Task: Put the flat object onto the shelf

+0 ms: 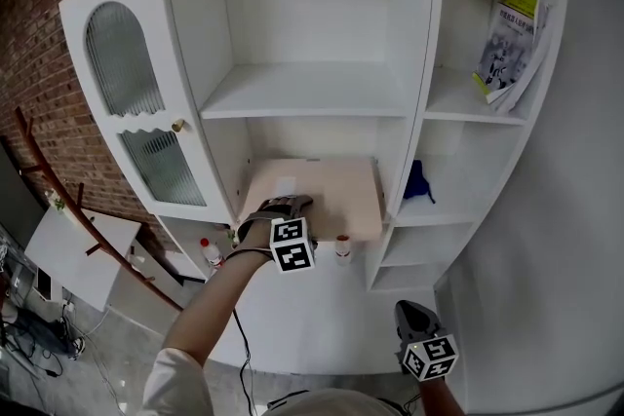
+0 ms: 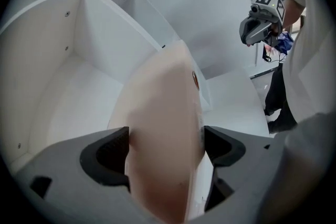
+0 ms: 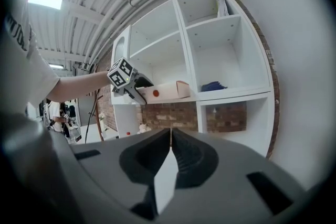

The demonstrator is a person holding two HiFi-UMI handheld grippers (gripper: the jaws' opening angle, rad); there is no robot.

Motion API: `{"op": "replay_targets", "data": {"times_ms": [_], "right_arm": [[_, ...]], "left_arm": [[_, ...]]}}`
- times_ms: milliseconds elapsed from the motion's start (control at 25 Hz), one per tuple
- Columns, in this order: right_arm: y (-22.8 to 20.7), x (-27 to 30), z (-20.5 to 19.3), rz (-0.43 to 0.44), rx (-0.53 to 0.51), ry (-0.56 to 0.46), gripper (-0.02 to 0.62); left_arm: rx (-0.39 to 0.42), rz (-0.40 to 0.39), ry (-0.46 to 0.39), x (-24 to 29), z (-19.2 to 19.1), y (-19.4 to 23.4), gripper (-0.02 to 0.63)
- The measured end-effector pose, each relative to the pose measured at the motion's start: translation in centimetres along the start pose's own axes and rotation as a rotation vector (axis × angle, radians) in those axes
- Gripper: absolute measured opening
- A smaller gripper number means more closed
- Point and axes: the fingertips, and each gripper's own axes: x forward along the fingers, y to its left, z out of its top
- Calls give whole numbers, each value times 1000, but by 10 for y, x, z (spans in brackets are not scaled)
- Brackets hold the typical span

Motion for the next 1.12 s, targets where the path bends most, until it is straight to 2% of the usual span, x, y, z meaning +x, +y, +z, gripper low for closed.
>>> {"op": "replay_targets", "data": {"times_ms": [240, 640, 920, 1120], "right_arm": [[-4, 1, -1, -17, 0, 11, 31], [-5, 7, -4, -25, -1, 41, 31], [1, 20, 1, -1, -15, 38, 31], [3, 24, 3, 9, -19, 32, 31]], "left_arm": [[0, 53, -13, 13, -3, 21, 419], [58, 20, -8, 26, -17, 41, 417], [16, 26, -29, 34, -18, 51, 419], [30, 71, -21, 31, -20, 50, 417]]}}
